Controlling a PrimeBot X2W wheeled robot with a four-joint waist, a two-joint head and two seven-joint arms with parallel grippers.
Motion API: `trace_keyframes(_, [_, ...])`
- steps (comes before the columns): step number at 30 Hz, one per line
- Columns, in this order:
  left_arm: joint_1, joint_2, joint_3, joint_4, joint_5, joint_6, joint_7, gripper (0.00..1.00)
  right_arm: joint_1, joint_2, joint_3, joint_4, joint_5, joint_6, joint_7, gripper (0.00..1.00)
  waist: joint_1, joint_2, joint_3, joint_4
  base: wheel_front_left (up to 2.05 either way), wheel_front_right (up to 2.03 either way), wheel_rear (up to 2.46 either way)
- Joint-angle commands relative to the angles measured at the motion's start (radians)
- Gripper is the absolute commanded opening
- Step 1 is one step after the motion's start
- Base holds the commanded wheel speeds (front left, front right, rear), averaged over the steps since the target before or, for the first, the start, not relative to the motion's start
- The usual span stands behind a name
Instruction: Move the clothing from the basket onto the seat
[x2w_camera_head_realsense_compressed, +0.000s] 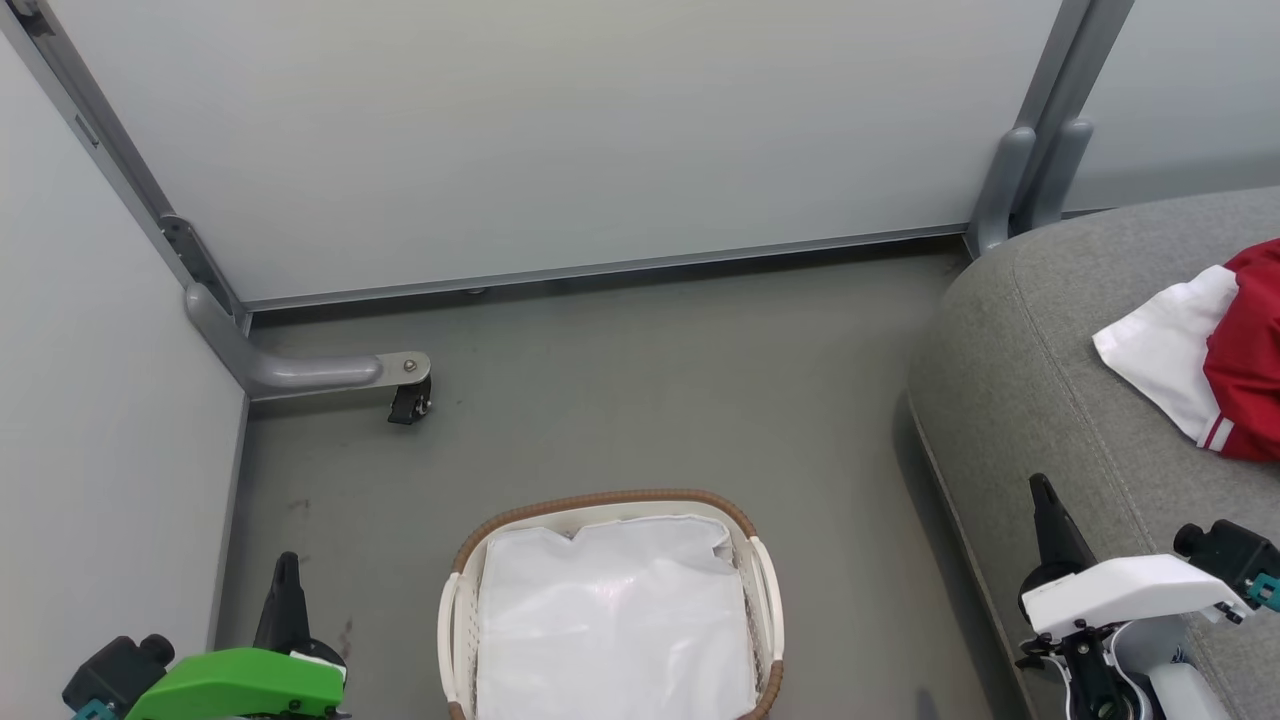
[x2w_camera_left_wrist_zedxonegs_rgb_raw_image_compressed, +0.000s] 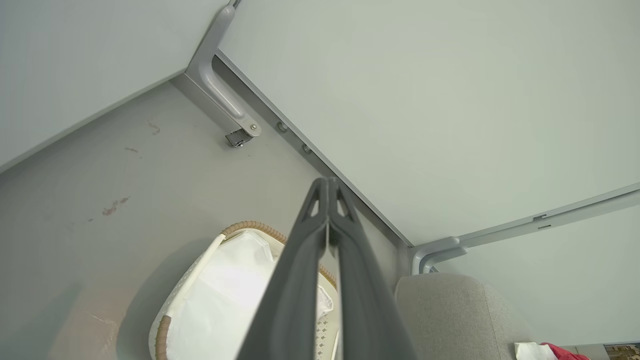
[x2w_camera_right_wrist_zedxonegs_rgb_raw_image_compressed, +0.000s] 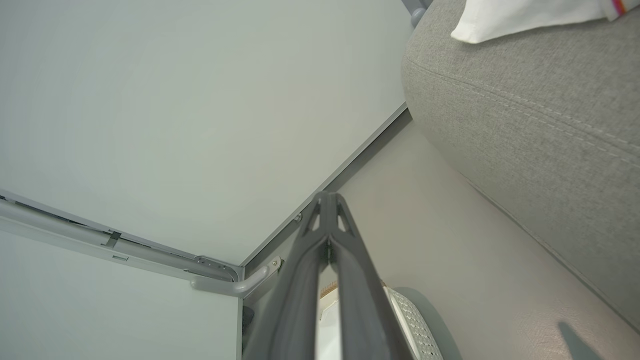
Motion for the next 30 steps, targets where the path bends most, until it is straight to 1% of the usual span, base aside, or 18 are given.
trace_keyframes(1, [-0.029,0.006,0.006,-0.019,-0.033,-0.001,0.008,0.0,0.003,-0.007,-0.004,-0.018,0.034,0.0,0.007,0.0,0.0,-0.0001,-0.001,0.0,0.0,0.0,0.0])
trace_keyframes(30, [-0.057,0.009,0.028,-0.06,-0.321,-0.002,0.089,0.0,0.011,-0.01,-0.019,-0.068,0.355,-0.001,0.088,0.0,0.0,-0.0001,-0.011,0.001,0.0,0.0,0.0])
